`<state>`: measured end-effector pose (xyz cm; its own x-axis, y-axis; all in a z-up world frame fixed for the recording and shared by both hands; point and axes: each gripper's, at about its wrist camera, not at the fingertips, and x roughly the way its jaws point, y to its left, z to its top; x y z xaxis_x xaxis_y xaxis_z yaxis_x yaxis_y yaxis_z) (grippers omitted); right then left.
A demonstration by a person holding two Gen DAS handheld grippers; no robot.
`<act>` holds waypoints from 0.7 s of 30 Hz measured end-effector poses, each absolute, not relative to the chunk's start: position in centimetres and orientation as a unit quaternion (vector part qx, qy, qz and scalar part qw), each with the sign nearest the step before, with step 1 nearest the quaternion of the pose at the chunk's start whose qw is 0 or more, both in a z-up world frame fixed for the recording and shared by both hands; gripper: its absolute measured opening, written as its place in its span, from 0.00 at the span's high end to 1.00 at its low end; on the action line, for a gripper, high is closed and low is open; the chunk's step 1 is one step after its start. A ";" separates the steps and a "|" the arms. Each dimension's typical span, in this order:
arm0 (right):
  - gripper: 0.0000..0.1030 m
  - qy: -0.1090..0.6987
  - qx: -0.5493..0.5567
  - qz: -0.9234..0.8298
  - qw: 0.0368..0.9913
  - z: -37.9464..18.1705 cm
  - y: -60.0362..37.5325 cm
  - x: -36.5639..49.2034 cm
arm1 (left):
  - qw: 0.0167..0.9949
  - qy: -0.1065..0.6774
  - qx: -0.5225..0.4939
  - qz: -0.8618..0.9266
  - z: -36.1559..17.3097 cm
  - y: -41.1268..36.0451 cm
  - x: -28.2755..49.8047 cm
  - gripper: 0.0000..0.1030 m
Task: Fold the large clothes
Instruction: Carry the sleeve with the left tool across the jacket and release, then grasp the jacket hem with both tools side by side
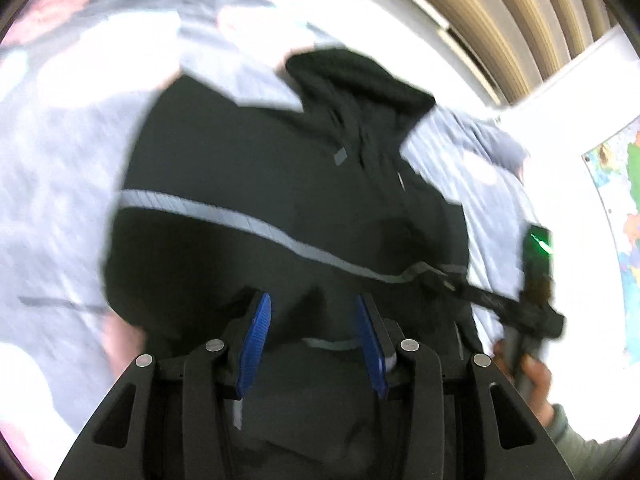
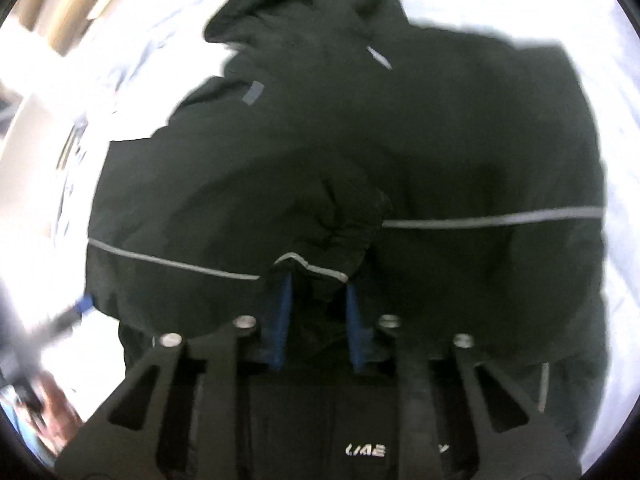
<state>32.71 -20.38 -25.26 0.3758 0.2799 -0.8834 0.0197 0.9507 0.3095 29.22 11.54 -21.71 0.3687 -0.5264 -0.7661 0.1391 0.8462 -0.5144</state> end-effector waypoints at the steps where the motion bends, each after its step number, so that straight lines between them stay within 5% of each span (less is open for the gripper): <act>1: 0.81 0.541 0.125 0.077 0.828 -23.9 -20.4 32.4 | 0.814 0.514 -0.183 -0.202 -21.1 12.0 29.6 0.56; 9: 0.82 0.466 0.084 -0.019 0.881 -16.7 -28.3 30.5 | 0.819 0.517 -0.167 -0.183 -22.6 10.2 34.8 0.56; 16: 0.82 0.548 0.097 -0.092 0.825 -26.7 -34.8 32.0 | 0.789 0.581 -0.124 -0.158 -29.8 6.1 37.3 0.56; 21: 0.82 0.567 0.129 -0.096 0.808 -30.9 -36.6 31.6 | 0.789 0.580 -0.120 -0.159 -30.2 6.1 37.0 0.56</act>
<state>31.59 -36.57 -30.86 0.3380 -0.0079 -0.9411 0.3008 0.9484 0.1001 36.97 6.14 -30.21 0.2753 -0.3908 -0.8783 0.1125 0.9205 -0.3743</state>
